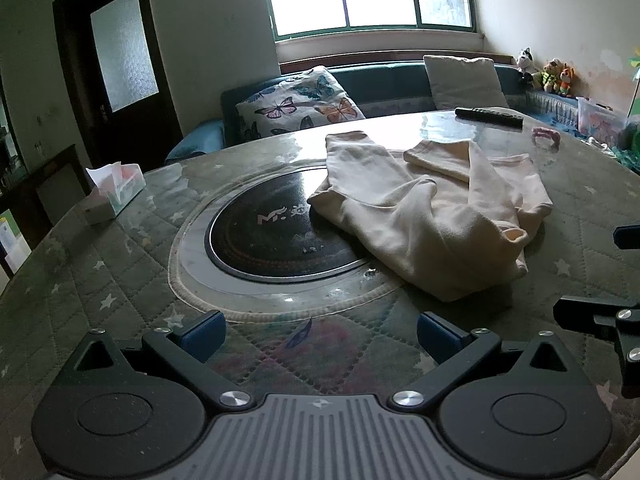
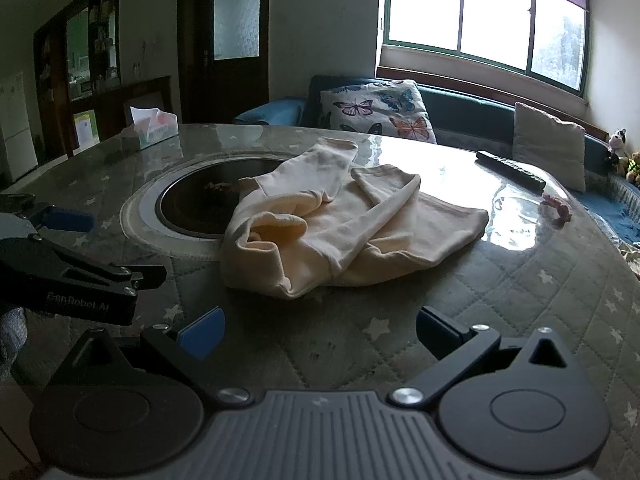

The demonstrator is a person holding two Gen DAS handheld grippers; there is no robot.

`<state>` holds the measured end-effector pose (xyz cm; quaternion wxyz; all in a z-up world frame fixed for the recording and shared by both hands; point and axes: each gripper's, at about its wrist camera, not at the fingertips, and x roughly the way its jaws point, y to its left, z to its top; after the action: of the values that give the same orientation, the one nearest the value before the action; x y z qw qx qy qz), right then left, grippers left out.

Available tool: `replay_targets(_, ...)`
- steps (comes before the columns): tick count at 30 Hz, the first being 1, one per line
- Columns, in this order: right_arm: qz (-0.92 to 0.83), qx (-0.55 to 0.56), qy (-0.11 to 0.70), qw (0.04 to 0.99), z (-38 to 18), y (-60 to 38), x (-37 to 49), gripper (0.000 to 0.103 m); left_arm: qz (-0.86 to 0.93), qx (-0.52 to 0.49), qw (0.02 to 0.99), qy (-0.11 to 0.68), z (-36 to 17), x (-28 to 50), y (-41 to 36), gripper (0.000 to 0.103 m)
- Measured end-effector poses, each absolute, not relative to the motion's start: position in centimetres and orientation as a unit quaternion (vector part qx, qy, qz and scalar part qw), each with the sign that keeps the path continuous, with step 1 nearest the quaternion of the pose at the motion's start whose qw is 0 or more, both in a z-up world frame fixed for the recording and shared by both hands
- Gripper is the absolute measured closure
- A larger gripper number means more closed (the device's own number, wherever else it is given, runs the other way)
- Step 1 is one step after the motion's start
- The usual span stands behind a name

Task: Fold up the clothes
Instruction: 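Move both grippers toward the crumpled cream shirt on the table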

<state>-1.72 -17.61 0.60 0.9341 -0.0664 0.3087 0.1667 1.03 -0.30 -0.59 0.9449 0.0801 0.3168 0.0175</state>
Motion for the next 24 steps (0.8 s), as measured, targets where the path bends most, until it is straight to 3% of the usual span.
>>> replay_targets(24, 0.165, -0.062, 0.326, 0.929, 0.1, -17.7, 0.2, 0.0, 0.022, 0.083, 0.938, 0.336, -0.9, 3.4, -0.1, 0.0)
